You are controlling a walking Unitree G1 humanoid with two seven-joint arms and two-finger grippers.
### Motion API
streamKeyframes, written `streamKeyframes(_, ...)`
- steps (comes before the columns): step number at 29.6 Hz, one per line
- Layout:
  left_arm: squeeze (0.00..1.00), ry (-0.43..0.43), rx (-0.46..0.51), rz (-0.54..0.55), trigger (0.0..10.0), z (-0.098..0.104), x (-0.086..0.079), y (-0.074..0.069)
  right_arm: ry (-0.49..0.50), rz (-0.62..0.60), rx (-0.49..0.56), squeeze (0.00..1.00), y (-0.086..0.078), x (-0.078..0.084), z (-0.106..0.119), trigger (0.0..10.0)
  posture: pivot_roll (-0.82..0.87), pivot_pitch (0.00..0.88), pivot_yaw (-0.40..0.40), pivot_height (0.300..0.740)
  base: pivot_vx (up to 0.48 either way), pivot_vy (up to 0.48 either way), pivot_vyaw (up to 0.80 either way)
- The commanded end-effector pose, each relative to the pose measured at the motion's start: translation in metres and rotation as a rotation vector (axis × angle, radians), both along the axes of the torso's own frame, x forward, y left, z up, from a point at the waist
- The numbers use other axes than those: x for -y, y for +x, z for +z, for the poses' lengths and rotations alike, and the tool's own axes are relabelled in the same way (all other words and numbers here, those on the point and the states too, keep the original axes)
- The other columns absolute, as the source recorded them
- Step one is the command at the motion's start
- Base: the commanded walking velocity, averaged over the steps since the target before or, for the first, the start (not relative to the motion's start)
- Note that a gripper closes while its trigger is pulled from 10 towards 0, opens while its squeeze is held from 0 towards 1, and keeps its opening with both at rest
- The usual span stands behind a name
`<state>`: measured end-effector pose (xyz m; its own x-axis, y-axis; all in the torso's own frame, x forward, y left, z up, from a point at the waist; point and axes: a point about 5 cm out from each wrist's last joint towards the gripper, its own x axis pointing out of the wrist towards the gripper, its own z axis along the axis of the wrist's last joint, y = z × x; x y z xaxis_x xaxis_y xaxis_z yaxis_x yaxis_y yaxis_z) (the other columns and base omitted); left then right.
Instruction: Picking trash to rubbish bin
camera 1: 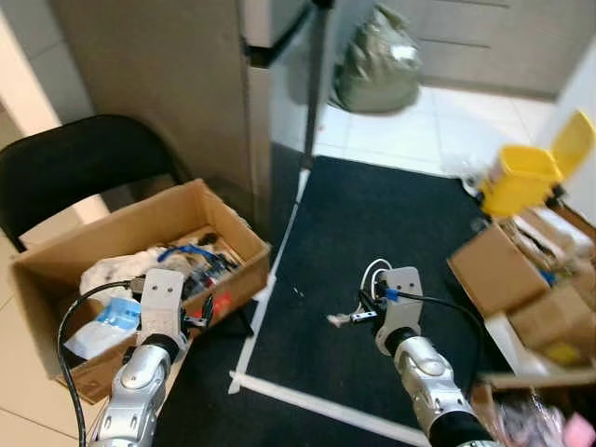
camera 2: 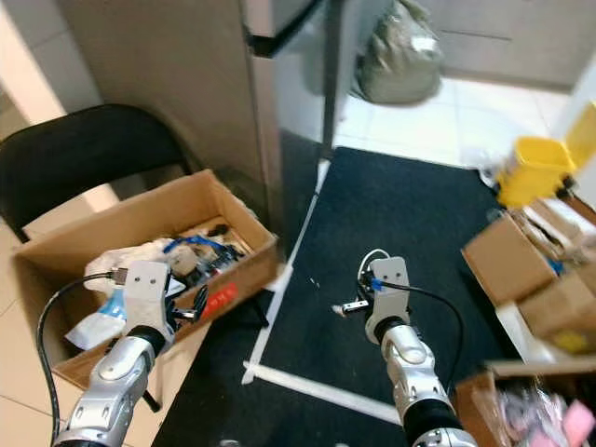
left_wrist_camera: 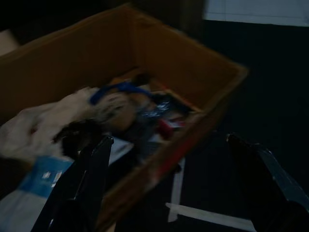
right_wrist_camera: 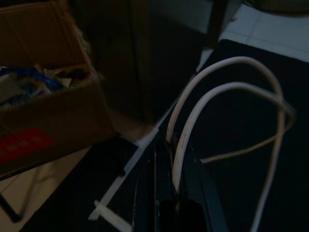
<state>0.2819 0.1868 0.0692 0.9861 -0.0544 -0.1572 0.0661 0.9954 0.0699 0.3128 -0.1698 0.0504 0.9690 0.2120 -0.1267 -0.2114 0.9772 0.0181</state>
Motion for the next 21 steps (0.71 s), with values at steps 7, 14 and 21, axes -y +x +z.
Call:
streamKeyframes(7, 0.0, 0.009, -0.013, 0.013, 10.0, -0.003, -0.004, -0.002, -0.005, 0.019, -0.008, 0.0, -0.001, -0.004, -0.003, 10.0, 0.06, 0.113, -0.021, 0.74, 0.367, 0.0, 0.8)
streamKeyframes(14, 0.0, 0.013, -0.008, 0.017, 10.0, -0.002, -0.005, -0.003, -0.007, 0.021, -0.005, 0.0, 0.0, -0.004, -0.003, 10.0, 0.06, 0.114, -0.023, 0.74, 0.364, 0.0, 0.8)
streamKeyframes(21, 0.0, 0.019, 0.041, 0.017, 10.0, 0.013, -0.008, 0.005, -0.004, 0.018, 0.012, 0.0, 0.003, -0.004, 0.002, 10.0, 0.06, 0.118, -0.024, 0.74, 0.366, 0.0, 0.8)
